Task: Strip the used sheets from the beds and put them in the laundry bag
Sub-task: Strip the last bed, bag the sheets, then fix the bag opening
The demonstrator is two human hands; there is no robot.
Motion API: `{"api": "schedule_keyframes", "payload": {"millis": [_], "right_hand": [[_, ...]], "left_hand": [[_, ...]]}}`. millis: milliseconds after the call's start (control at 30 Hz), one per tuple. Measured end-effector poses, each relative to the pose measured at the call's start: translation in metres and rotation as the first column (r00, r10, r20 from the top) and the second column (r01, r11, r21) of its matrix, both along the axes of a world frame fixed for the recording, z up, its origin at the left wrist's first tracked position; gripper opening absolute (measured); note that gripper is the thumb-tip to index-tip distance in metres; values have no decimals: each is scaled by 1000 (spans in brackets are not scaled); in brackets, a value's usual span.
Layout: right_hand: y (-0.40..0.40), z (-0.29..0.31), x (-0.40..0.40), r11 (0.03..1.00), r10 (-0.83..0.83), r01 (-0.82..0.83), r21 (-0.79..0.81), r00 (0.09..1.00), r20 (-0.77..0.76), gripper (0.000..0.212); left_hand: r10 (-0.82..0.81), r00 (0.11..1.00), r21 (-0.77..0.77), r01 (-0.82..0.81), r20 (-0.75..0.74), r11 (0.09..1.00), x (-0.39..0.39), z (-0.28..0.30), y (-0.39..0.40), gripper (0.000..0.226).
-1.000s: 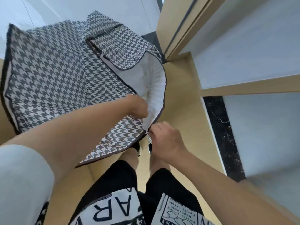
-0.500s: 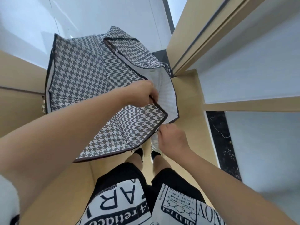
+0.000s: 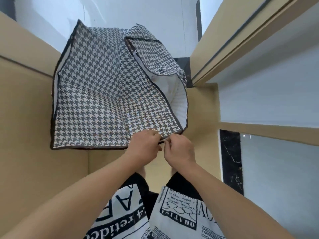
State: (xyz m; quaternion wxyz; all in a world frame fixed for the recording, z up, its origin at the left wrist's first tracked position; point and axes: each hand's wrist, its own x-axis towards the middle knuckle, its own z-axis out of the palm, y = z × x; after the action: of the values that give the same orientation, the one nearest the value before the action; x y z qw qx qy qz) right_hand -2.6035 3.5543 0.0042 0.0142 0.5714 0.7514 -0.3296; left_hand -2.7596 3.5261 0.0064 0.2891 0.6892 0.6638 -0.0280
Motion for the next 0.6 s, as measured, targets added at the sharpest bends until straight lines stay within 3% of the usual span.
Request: {"api": "schedule_keyframes", "payload": {"millis": [200, 267, 367, 433, 600], "right_hand": [[40, -10, 33, 990, 135, -132, 59, 990, -42, 20], [69, -16, 52, 983, 153, -150, 102, 988, -27, 20], [89, -16, 59, 956, 265, -260, 137, 964, -22, 18], [88, -13, 54, 961, 266, -261, 87, 962, -53, 16], [81, -6, 65, 958, 274, -265, 110, 959, -70, 10]], "left_hand": [[267, 964, 44, -267, -11, 963, 11, -4, -4, 3], [329, 943, 39, -327, -43, 944, 6, 0, -8, 10], [351, 934, 21, -351, -64, 936, 20, 15, -4, 19], [379, 924, 45, -377, -45, 925, 35, 16, 7, 10], [342, 940, 34, -341, -16, 939, 78, 10, 37, 29]]}}
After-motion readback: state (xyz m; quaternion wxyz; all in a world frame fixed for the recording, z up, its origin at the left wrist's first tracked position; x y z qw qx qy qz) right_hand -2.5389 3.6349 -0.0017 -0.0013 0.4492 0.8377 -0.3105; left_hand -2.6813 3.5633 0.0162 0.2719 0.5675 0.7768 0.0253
